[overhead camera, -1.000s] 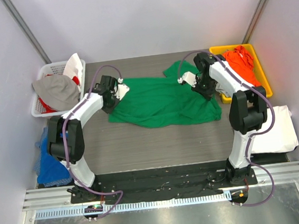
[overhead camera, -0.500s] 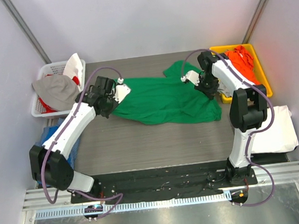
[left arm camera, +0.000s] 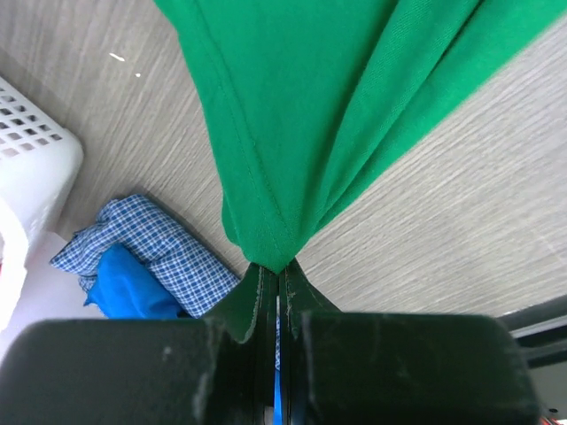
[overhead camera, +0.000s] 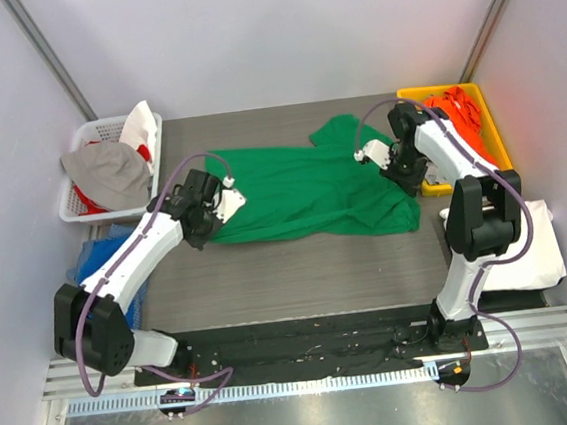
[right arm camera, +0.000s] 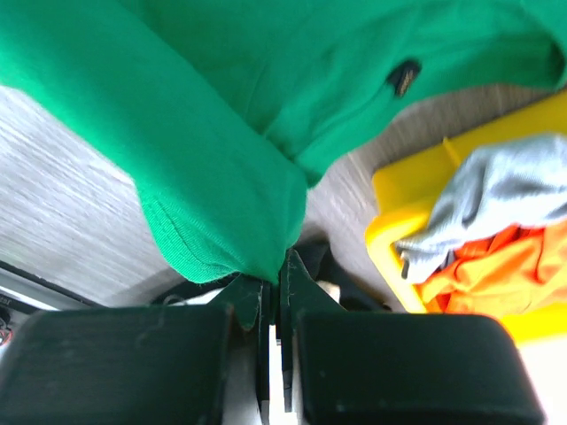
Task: Fold and stack the t-shirts
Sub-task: Fold the tshirt
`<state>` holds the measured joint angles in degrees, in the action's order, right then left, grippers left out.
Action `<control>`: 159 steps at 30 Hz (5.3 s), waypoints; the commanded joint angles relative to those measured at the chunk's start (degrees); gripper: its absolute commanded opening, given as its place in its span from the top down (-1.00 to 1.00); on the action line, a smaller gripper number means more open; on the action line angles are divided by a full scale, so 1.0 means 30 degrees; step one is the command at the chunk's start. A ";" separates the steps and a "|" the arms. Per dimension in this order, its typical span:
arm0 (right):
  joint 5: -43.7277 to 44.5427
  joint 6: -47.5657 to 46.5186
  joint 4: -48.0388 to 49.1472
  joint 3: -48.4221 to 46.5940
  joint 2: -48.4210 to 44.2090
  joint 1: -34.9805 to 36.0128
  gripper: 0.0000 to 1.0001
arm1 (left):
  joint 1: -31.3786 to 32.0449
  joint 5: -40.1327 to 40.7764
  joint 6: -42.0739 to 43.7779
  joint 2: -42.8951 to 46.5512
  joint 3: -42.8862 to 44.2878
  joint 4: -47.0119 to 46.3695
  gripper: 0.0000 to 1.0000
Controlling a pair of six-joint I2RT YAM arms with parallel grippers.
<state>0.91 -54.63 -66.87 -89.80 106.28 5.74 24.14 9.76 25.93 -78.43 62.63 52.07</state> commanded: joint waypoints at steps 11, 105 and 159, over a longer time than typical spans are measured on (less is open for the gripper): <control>0.0401 -0.1301 -0.0063 0.1312 -0.2644 -0.2205 0.98 | 0.0039 0.0614 0.0613 -0.3590 -0.0019 -0.2944 1.00; -0.0478 0.1658 0.2690 -0.6542 0.4887 -0.1297 0.07 | -0.1572 0.2551 0.0615 -0.9190 0.6551 -0.7720 0.16; -0.1651 0.4207 0.7144 0.0577 0.2542 0.3214 -0.10 | -0.0313 0.1024 0.0145 -0.7459 0.2912 -0.7192 0.13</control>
<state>-3.18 -42.81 -46.48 -87.64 115.70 14.79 23.40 12.32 26.00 -100.95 71.75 32.38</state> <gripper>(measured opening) 0.551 0.441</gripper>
